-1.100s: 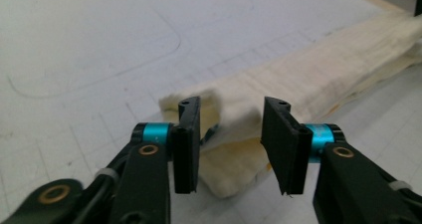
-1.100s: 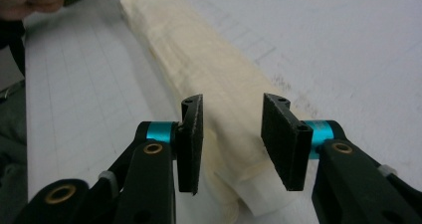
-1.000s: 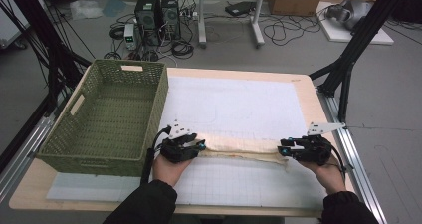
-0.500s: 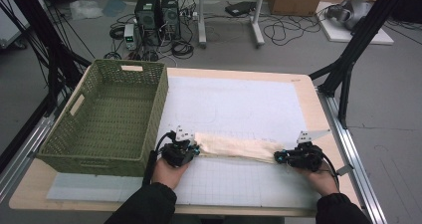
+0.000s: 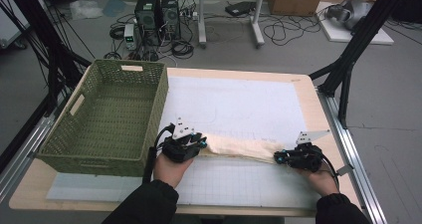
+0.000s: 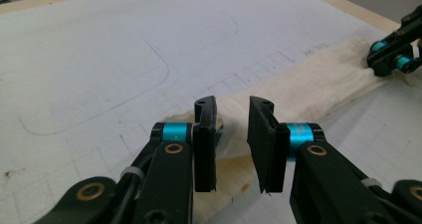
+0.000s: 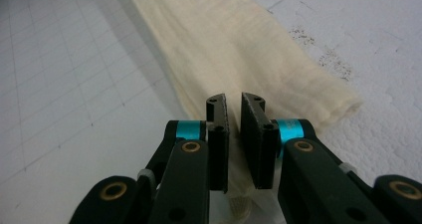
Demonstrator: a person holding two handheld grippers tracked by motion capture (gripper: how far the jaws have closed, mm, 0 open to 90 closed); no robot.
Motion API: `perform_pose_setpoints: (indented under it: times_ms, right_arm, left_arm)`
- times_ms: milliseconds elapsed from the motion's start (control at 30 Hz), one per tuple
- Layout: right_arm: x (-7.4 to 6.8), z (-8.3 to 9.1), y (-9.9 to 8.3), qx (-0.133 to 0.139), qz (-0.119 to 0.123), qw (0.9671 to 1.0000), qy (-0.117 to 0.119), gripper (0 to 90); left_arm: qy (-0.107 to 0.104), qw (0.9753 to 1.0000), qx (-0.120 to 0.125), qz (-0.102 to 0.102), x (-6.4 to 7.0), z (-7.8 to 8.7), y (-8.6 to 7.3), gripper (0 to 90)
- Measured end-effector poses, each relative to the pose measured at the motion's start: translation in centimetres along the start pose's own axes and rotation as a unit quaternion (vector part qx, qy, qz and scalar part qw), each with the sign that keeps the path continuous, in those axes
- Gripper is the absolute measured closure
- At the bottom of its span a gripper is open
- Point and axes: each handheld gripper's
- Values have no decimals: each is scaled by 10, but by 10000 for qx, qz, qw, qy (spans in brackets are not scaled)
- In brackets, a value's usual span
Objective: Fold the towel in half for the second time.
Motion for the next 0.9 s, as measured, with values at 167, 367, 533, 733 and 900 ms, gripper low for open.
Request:
perform_pose_setpoints:
  times_ms: [167,367,533,733,900]
  right_arm:
    - [-2,0,-1,-10,16,10000,-42,805]
    - [-2,1,1,-20,4,10000,-36,795]
    - [-22,-4,26,430,263,9986,-136,788]
    - [-23,-34,28,-147,496,9985,-164,761]
    - [-14,-13,8,-6,328,9991,-263,740]
  left_arm:
    - [56,9999,-6,84,-5,0,0,725]
    - [-137,9990,-418,16,-6,-27,-8,796]
    - [-232,9932,-1136,-138,-1,-48,-22,801]
    - [-146,9942,-1055,-133,0,-46,-32,813]
    - [-103,9939,-1080,-188,-1,-44,-33,807]
Point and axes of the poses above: each handheld gripper's, and its own axes: z roughly backward along the jaws, y roughly out of its top, x roughly to its right, and after that the axes turned 10 degrees about -z, right-handed
